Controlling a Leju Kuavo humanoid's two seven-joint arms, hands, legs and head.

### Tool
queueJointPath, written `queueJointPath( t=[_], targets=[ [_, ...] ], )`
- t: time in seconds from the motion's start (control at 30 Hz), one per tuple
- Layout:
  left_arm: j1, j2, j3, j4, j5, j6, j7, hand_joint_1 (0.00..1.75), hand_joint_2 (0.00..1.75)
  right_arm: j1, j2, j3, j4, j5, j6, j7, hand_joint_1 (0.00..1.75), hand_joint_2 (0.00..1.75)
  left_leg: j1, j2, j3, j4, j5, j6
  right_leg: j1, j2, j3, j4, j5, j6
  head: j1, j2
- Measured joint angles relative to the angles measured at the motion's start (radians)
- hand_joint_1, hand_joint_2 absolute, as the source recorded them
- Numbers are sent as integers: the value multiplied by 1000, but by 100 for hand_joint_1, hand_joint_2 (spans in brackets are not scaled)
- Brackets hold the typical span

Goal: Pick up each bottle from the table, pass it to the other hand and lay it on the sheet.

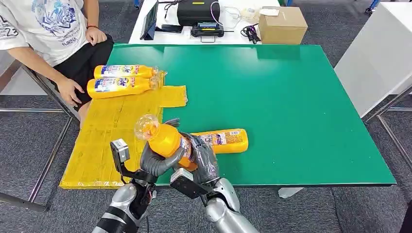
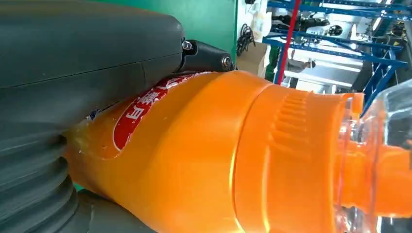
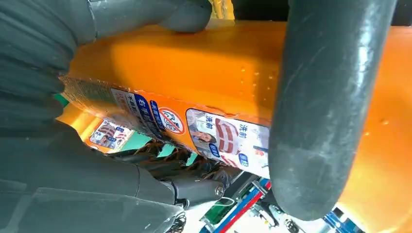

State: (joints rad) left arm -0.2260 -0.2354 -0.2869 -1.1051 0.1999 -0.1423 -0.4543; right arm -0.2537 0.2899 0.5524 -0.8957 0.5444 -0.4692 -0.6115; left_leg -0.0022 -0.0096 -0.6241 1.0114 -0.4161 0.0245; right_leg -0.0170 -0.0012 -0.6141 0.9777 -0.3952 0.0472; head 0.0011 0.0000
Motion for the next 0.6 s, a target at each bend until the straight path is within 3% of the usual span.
queueJointPath(
  t=[0.03,0.07,0.1,0.13,0.17,0.37,0.6],
  targets=[
    [0,0,0,0,0,0,0,175,175,0,0,0,0,0,0,0,175,175,0,0,0,0,0,0,0,0,0,0,0,0,0,0],
    [0,0,0,0,0,0,0,175,175,0,0,0,0,0,0,0,24,175,0,0,0,0,0,0,0,0,0,0,0,0,0,0],
    [0,0,0,0,-1,3,-2,175,175,0,0,0,0,-2,2,0,0,175,0,0,0,0,0,0,0,0,0,0,0,0,0,0],
    [0,0,0,0,-2,3,-2,175,175,0,0,1,0,-3,3,1,0,175,0,0,0,0,0,0,0,0,0,0,0,0,0,0],
    [0,0,2,0,-5,5,-4,175,175,0,0,2,0,-6,3,1,0,0,0,0,0,0,0,0,0,0,0,0,0,0,0,0],
    [-2,0,13,-6,-23,47,-16,175,175,8,3,6,-13,-12,-3,10,0,0,0,0,0,0,0,0,0,0,0,0,0,0,0,0],
    [-2,2,41,-39,-53,111,-38,175,175,37,-10,4,-150,-24,-8,32,0,0,0,0,0,0,0,0,0,0,0,0,0,0,0,0]
  ],
)
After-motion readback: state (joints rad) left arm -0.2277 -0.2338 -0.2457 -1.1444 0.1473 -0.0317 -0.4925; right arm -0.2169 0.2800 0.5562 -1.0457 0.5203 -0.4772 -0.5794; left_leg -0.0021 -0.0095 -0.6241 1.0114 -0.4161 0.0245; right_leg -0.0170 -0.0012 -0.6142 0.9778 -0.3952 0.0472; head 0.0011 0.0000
